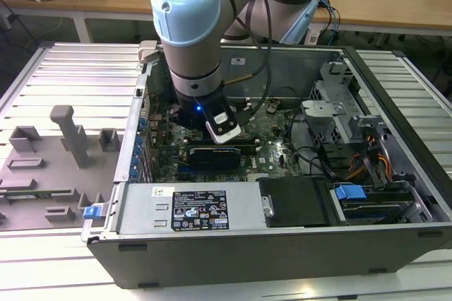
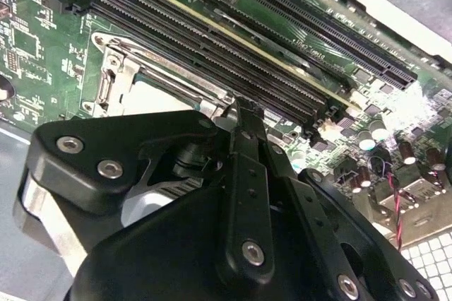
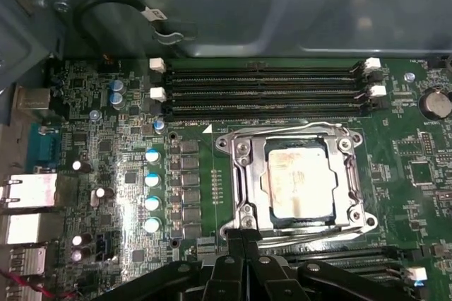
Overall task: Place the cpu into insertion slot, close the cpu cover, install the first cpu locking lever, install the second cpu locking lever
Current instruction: 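Install the second cpu locking lever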
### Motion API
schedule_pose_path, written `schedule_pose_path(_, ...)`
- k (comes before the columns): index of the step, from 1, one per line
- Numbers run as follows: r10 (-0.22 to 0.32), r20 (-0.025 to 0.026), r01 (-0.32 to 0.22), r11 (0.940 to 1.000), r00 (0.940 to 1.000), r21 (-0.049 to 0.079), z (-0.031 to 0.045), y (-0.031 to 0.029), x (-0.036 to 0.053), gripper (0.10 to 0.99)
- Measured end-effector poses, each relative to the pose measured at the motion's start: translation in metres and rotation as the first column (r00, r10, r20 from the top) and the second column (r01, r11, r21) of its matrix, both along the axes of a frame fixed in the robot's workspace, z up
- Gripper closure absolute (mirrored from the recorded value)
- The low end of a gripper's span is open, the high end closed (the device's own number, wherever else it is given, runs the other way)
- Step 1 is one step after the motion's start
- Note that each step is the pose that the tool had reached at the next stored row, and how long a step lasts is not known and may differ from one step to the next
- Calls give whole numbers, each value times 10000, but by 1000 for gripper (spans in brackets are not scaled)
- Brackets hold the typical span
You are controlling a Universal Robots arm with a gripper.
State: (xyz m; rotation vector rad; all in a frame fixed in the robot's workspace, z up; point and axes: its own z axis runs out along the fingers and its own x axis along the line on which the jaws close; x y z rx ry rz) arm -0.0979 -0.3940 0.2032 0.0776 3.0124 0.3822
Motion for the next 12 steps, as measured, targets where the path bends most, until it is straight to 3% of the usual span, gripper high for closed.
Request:
schedule_pose_path(4,0,2,0,10000,10000,2,-12,47,0,980)
schedule_pose_path(10,0,0,0,10000,10000,1,-20,52,-3,980)
schedule_pose_path(12,-1,0,1,10000,10000,1,23,52,-3,980)
